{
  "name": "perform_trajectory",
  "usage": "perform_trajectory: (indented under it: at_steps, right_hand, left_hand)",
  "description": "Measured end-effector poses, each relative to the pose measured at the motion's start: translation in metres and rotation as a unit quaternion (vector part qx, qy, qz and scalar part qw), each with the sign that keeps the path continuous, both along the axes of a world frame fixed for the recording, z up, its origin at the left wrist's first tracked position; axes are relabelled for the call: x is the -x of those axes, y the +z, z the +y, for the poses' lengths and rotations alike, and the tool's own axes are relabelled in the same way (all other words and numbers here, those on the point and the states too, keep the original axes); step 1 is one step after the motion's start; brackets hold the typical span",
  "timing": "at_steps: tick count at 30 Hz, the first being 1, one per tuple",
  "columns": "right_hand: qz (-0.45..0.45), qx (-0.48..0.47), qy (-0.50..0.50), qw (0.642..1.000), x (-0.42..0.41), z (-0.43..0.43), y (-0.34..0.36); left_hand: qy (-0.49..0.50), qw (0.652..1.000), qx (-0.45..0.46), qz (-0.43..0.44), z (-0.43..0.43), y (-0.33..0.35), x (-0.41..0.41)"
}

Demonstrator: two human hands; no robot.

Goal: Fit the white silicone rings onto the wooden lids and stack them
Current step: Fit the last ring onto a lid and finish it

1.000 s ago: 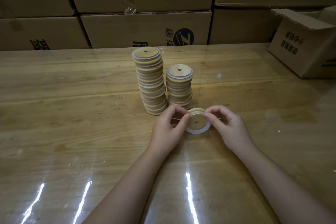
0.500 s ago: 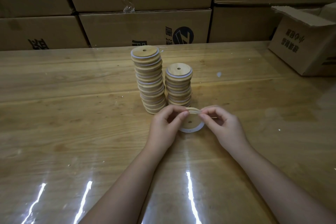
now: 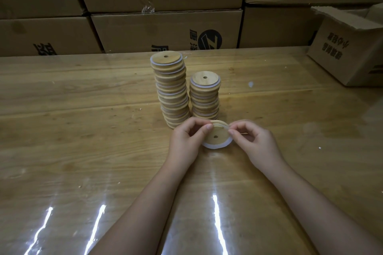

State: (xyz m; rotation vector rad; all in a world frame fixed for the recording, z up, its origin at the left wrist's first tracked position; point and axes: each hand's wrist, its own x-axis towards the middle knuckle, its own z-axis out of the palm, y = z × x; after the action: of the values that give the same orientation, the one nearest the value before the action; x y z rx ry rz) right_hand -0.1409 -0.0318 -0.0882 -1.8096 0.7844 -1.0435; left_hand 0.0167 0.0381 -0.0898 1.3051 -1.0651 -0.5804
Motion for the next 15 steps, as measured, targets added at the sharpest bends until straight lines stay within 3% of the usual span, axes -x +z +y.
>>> perform_trajectory:
  at_steps: [6, 15]
  right_hand:
    - [0.017, -0.010, 0.005, 1.000, 0.002, -0.003, -0.001]
    - [0.037, -0.083, 0.023, 0.996, 0.001, -0.005, -0.010]
  left_hand:
    - [-0.007, 1.000, 0.000, 0.007, 0.000, -0.002, -0.002]
    - [-0.006, 0.998, 0.006, -0.066, 0.001, 0.001, 0.004]
